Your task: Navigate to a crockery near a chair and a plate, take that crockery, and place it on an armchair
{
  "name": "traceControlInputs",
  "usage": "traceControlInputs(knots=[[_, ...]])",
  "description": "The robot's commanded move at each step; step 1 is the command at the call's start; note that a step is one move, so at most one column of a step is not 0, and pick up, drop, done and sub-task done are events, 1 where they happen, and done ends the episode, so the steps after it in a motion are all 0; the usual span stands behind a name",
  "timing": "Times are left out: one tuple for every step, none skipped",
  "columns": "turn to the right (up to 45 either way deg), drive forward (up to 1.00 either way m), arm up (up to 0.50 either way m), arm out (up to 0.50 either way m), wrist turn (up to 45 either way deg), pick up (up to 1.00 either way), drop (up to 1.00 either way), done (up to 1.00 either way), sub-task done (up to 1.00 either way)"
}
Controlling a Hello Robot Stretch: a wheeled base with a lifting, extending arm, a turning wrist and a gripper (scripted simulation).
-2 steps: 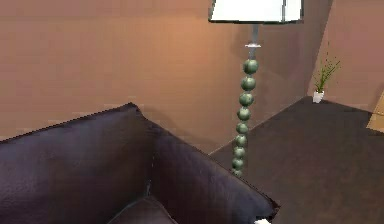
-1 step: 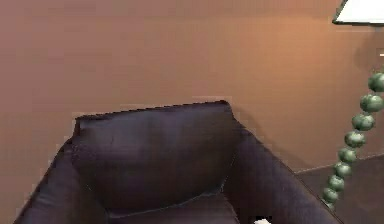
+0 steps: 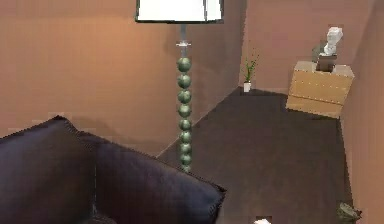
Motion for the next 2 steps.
traceControlInputs(knots=[[36.0,0.0,0.0,0.0,0.0,0.0,0.0,0.0,0.0],[-45.0,0.0,0.0,0.0,0.0,0.0,0.0,0.0,0.0]])
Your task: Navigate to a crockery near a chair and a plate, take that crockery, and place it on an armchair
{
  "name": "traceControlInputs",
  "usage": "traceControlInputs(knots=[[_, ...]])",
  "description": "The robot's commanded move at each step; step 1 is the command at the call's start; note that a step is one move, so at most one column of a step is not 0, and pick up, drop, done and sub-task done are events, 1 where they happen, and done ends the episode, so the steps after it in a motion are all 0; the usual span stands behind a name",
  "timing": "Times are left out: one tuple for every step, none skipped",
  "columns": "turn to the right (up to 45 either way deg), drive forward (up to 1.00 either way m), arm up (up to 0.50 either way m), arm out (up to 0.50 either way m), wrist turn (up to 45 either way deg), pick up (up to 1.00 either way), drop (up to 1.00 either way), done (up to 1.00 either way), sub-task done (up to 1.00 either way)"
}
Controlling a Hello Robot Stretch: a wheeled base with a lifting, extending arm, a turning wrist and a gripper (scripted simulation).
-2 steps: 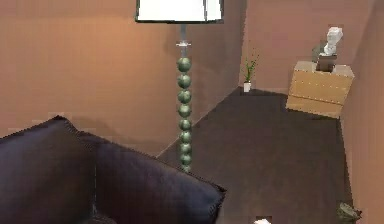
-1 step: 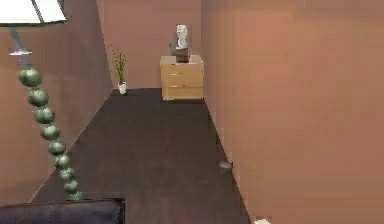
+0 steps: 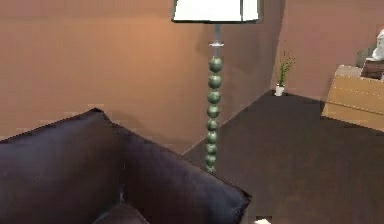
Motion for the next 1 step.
traceControlInputs(knots=[[-33.0,0.0,0.0,0.0,0.0,0.0,0.0,0.0,0.0]])
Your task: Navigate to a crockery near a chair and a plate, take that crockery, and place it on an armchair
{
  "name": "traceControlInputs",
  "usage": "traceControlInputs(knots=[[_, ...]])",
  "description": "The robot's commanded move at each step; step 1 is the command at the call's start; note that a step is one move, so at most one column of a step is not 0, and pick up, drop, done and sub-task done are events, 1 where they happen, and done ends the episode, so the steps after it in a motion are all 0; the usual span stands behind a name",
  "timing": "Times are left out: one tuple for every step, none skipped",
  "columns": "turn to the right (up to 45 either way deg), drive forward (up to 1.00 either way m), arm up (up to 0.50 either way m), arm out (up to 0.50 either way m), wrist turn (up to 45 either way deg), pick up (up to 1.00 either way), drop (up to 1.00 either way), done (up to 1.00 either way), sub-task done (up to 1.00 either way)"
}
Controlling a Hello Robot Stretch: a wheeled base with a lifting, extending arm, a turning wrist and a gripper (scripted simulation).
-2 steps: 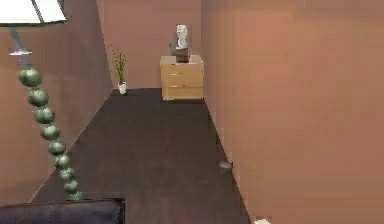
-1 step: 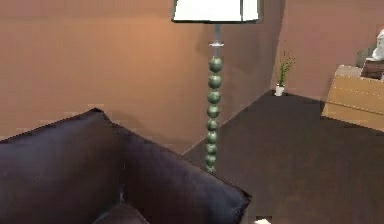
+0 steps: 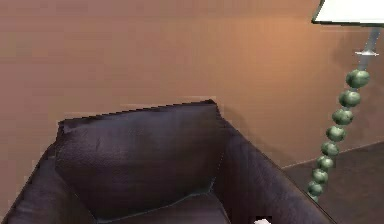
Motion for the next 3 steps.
traceControlInputs(knots=[[-3.0,0.0,0.0,0.0,0.0,0.0,0.0,0.0,0.0],[45.0,0.0,0.0,0.0,0.0,0.0,0.0,0.0,0.0],[30.0,0.0,0.0,0.0,0.0,0.0,0.0,0.0,0.0]])
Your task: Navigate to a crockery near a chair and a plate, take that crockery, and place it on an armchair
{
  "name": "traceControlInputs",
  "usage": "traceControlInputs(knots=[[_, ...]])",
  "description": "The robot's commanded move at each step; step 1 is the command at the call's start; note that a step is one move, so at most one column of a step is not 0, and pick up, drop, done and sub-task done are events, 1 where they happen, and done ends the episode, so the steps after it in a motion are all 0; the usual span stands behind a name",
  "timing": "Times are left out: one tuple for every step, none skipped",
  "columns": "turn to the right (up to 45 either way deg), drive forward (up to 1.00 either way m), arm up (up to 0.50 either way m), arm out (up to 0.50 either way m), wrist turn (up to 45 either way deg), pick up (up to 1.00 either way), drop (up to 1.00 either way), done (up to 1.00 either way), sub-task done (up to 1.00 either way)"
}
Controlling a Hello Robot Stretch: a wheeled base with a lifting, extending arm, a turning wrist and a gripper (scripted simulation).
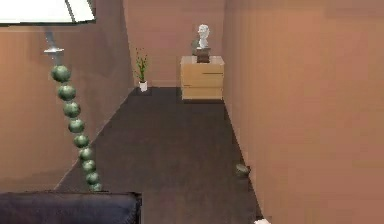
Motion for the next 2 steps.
traceControlInputs(knots=[[-45.0,0.0,0.0,0.0,0.0,0.0,0.0,0.0,0.0],[-27.0,0.0,0.0,0.0,0.0,0.0,0.0,0.0,0.0]])
